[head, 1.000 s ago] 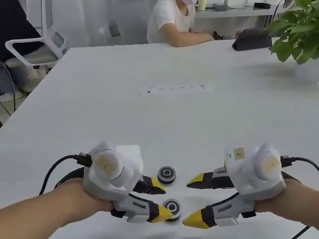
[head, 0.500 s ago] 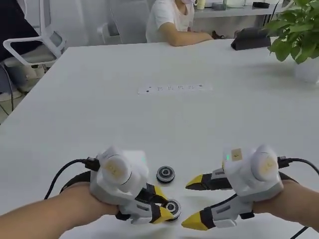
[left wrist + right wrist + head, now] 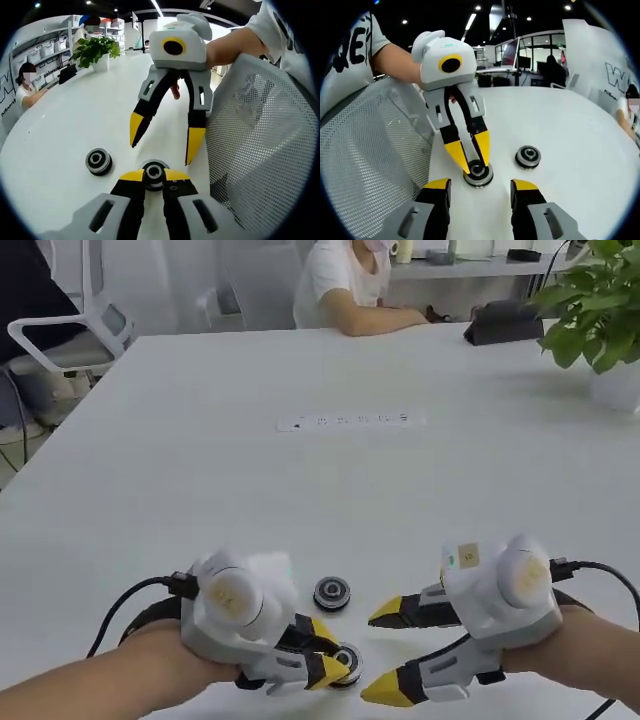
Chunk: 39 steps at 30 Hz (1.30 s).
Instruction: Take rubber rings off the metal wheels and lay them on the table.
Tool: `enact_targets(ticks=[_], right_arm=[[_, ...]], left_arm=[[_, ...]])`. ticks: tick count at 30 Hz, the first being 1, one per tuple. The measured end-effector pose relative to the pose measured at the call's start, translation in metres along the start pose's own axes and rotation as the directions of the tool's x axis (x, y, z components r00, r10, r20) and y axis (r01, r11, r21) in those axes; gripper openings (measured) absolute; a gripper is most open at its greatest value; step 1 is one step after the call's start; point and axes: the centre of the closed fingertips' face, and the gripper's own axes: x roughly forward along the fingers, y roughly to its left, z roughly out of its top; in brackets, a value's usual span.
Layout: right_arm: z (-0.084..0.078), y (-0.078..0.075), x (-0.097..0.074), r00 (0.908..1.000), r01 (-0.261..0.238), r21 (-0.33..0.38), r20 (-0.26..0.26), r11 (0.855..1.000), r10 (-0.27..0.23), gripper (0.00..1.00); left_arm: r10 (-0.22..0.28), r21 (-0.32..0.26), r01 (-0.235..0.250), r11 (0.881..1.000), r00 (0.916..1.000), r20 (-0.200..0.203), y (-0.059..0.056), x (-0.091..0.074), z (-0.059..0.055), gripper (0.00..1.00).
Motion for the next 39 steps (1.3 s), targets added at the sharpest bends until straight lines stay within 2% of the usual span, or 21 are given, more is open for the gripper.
enact_targets(ticks=[10, 20, 27, 32, 39], right_arm=[[-0.002, 0.002, 0.015, 0.9987, -0.039, -0.012, -0.035, 0.999, 0.039, 0.38], [0.0, 0.0, 0.023, 0.9985, -0.052, 0.052, -0.016, 0.997, 0.053, 0.32], [-0.002, 0.002, 0.025, 0.9986, -0.049, 0.049, -0.016, 0.998, 0.05, 0.27], [-0.002, 0.003, 0.022, 0.9991, -0.042, 0.049, -0.001, 0.998, 0.042, 0.26], [-0.003, 0.003, 0.02, 0.9994, -0.033, 0.025, -0.007, 0.999, 0.033, 0.25]], left_arm=[[0.011, -0.01, -0.011, 1.0, 0.9999, 0.006, 0.001, 0.0, -0.001, 0.08], [0.012, -0.012, -0.012, 1.0, 0.9998, 0.014, 0.001, 0.0, 0.0, 0.08], [0.013, -0.016, -0.013, 1.0, 0.9997, 0.02, 0.001, 0.0, 0.0, 0.08], [0.017, -0.017, -0.016, 1.0, 0.9997, 0.02, 0.001, 0.001, -0.001, 0.08], [0.018, -0.019, -0.017, 1.0, 0.9996, 0.022, 0.001, 0.001, -0.001, 0.07]])
